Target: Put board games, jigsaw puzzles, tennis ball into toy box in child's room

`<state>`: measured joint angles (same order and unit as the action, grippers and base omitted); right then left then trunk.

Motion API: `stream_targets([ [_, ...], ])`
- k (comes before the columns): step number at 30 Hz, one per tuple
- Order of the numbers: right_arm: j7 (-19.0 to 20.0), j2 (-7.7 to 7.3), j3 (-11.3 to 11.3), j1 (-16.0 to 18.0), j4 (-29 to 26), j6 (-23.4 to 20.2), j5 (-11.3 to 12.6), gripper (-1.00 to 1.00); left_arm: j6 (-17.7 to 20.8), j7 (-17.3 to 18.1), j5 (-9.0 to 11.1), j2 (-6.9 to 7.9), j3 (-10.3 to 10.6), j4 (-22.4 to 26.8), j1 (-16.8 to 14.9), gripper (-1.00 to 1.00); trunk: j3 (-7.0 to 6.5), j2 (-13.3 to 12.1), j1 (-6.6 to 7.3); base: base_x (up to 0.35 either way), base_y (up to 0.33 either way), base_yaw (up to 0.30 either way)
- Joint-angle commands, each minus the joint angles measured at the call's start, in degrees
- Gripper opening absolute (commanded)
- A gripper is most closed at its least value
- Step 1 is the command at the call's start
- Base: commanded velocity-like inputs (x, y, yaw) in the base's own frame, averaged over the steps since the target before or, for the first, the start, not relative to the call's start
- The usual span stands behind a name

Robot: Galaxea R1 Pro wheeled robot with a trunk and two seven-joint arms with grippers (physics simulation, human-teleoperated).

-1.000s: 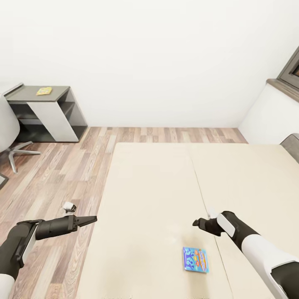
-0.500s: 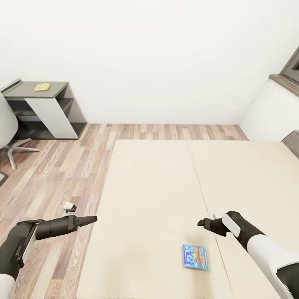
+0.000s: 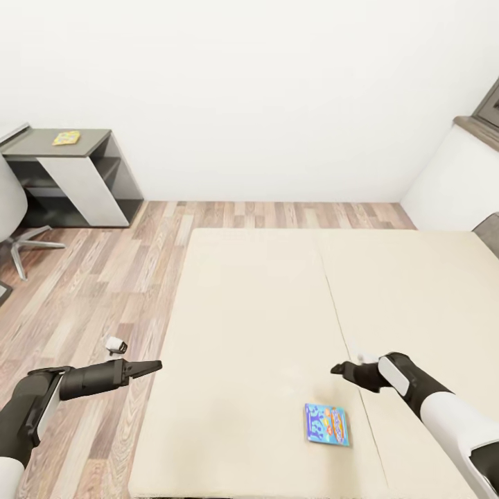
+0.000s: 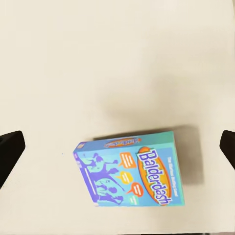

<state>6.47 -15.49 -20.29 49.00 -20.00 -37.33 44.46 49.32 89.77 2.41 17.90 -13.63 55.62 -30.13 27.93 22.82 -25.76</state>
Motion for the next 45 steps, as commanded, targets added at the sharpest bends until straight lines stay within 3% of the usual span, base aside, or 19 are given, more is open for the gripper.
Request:
stream_targets([
  [1,1.0,-0.30,-0.2,0.0,0.0,-0.2,-0.3,1.00,0.6,0.2,0.0,0.02,0.0,0.0,0.0,1.00,0.18,0.1,-0.03,0.000,0.000,0.000],
  [8,3.8,-1.29,-0.2,0.0,0.0,-0.1,-0.3,1.00,0.6,0.2,0.1,0.09,0.0,0.3,0.0,1.00,0.83,0.1,-0.03,0.000,0.000,0.000],
  [19,4.4,-1.46,-0.2,0.0,0.2,0.2,-0.3,1.00,1.1,0.2,0.2,0.00,-0.3,2.6,-0.3,1.00,1.86,0.1,-0.03,0.000,0.000,0.000],
  [27,4.5,-1.47,-0.2,0.0,0.4,0.3,-0.3,1.00,4.9,0.2,0.3,-0.57,-0.2,6.0,-3.9,1.00,2.61,0.1,-0.03,0.000,0.000,0.000],
  [37,4.5,-1.49,-0.2,0.0,0.4,0.3,-0.3,1.00,9.9,0.2,0.3,-3.58,0.0,10.5,-9.7,1.00,3.54,0.1,-0.03,0.000,0.000,0.000],
  [45,4.5,-1.42,-0.2,0.0,0.4,0.4,-0.3,1.00,10.5,0.2,0.0,-6.16,1.2,11.2,-11.2,1.00,4.29,0.1,-0.03,0.000,0.000,0.000],
])
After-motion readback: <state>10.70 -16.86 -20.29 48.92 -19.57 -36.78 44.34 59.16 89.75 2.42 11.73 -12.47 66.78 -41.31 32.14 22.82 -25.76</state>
